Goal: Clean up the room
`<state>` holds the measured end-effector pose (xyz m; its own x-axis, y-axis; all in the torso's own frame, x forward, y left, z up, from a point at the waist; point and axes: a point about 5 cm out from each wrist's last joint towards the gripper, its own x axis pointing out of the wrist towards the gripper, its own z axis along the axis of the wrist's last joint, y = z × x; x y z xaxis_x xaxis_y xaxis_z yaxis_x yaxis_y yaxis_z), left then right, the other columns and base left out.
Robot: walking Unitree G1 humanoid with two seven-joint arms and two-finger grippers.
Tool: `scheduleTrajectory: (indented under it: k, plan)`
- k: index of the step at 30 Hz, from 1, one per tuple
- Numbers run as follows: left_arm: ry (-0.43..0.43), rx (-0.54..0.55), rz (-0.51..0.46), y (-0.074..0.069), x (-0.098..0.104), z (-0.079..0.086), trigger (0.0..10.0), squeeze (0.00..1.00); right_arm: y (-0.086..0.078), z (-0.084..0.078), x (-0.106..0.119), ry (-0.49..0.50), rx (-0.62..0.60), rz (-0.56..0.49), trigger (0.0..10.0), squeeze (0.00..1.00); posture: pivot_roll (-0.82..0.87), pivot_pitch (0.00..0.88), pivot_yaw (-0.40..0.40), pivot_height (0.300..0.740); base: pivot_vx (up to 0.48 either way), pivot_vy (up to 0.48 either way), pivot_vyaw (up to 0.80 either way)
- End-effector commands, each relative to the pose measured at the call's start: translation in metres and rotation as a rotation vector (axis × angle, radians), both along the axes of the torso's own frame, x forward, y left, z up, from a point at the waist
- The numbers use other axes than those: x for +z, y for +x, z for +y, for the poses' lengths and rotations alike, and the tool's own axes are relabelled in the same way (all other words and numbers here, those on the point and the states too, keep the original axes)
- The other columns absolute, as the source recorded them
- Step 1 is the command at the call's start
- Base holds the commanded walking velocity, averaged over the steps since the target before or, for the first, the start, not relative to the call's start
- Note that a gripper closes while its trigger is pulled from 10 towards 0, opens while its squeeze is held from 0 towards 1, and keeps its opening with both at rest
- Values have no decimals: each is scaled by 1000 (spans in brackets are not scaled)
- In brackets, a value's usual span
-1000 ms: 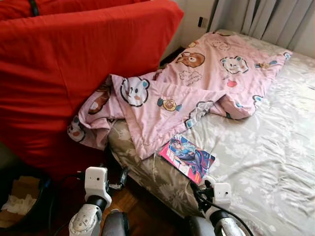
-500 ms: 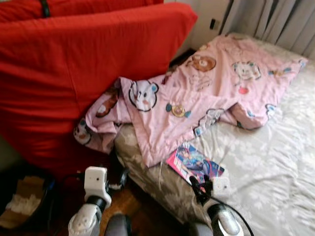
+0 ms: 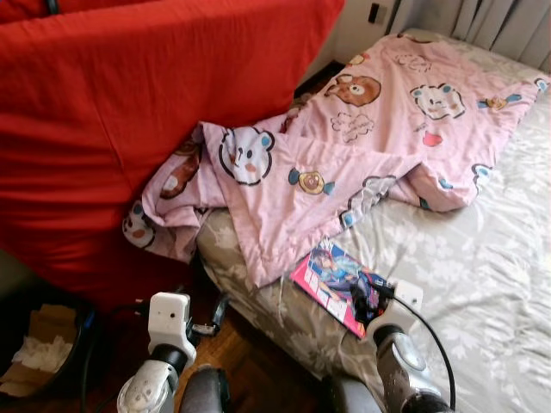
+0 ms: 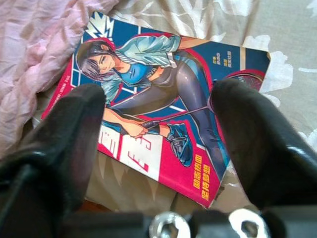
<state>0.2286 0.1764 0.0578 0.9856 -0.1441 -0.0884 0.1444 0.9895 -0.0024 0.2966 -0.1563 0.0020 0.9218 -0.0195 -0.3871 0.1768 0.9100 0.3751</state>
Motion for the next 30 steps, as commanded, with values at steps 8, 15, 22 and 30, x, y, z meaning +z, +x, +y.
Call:
scheduleTrajectory:
  k: [8, 15, 22, 30]
  plan:
    - [-5, -3, 32, -13, 3, 2, 10000, 0, 0, -11, -3, -1, -76, 61, 10000, 1000, 25, 308, -12, 640, 0, 0, 0]
    - [5, 2, 58, -23, 3, 6, 10000, 0, -7, -31, -9, -34, -157, 109, 10000, 0, 39, 338, -7, 640, 0, 0, 0]
    - [10, -2, 75, -30, 4, 6, 10000, 0, -10, -34, -12, 19, -189, 126, 10000, 0, 45, 358, -2, 640, 0, 0, 0]
    - [21, -9, 92, -39, 6, 6, 10000, 0, -10, -25, -14, 44, -149, 134, 10000, 0, 66, 385, 7, 640, 0, 0, 0]
